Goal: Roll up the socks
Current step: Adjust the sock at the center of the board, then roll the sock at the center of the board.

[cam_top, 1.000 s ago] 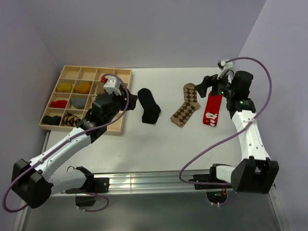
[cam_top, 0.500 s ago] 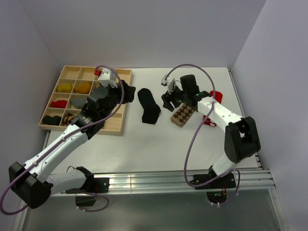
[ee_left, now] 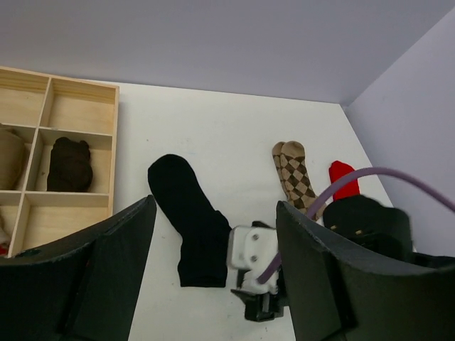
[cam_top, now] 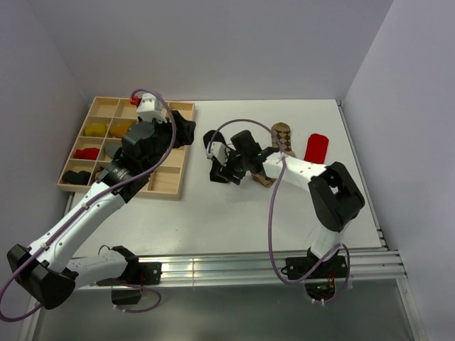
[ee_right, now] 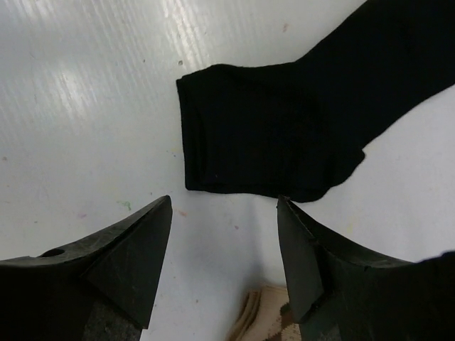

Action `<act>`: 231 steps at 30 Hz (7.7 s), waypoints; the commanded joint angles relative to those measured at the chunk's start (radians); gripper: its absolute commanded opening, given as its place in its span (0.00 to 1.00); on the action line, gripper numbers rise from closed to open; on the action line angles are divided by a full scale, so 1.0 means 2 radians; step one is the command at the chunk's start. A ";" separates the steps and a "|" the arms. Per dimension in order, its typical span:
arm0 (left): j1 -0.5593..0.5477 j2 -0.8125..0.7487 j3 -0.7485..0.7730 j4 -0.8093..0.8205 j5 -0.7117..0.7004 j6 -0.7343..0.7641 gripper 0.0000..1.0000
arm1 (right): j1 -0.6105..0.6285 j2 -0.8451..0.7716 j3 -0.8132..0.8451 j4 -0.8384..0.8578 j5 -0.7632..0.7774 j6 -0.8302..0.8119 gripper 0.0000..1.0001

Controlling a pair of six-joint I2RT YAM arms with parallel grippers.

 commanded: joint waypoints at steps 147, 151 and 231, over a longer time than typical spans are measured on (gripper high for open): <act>-0.071 0.373 -0.021 -0.032 0.400 -0.099 0.00 | -0.142 -0.263 -0.238 0.037 -0.121 -0.018 0.49; -0.071 0.387 0.001 -0.068 0.400 -0.097 0.00 | -0.073 -0.318 -0.304 0.070 -0.096 -0.048 0.55; -0.199 0.249 -0.213 0.323 0.146 0.163 0.65 | -0.140 0.283 0.204 -0.598 -0.344 -0.191 0.12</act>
